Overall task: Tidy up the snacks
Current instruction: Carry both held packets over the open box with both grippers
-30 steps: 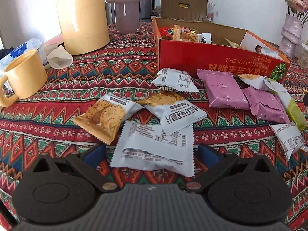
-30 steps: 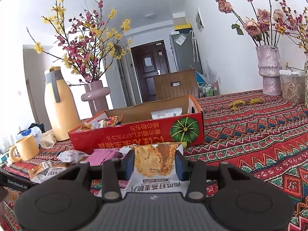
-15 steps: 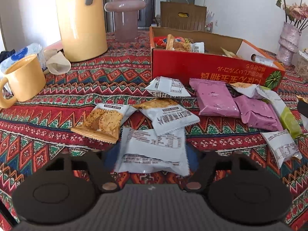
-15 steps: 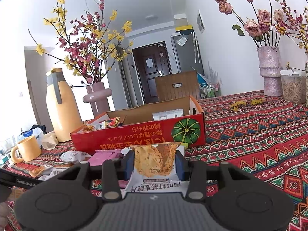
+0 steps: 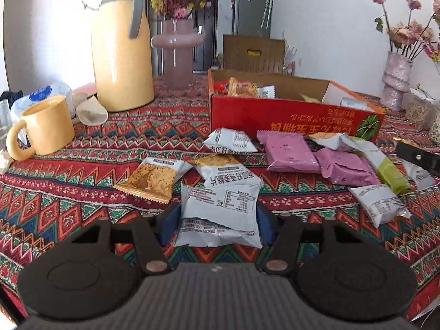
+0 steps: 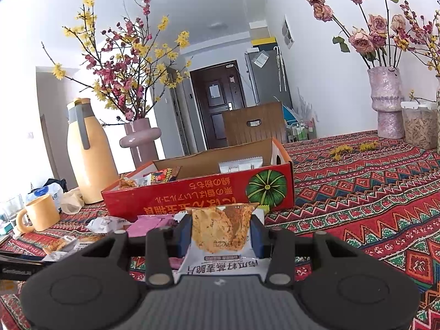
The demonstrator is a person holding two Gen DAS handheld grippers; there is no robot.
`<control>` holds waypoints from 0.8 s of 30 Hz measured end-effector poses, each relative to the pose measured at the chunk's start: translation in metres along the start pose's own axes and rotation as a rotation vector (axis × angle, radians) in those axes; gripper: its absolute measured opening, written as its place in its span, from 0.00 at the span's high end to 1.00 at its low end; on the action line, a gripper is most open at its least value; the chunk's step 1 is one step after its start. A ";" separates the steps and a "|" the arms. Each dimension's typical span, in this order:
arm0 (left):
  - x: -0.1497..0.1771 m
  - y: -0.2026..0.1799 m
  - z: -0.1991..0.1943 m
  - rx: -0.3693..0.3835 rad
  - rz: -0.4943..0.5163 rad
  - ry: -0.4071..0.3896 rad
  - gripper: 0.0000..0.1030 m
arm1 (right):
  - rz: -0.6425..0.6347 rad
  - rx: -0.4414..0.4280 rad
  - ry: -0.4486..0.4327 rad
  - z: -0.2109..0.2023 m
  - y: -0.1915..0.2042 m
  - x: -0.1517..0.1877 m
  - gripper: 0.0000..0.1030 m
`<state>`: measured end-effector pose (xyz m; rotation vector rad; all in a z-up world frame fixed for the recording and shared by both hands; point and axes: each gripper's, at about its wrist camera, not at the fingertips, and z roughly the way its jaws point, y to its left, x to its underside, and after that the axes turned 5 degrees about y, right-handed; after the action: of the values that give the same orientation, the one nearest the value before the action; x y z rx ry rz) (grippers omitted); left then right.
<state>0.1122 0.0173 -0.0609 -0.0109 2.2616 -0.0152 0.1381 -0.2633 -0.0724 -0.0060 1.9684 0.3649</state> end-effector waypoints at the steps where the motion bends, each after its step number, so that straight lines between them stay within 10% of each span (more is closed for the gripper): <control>1: 0.000 -0.001 -0.003 0.002 0.002 -0.012 0.43 | 0.000 0.000 0.000 0.000 0.000 0.000 0.59; 24: -0.079 -0.049 -0.012 0.049 0.009 -0.206 0.42 | -0.029 -0.021 -0.069 -0.011 0.005 -0.045 0.59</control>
<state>0.1532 -0.0305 0.0080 0.0232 2.0547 -0.0624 0.1462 -0.2689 -0.0274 -0.0356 1.8945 0.3621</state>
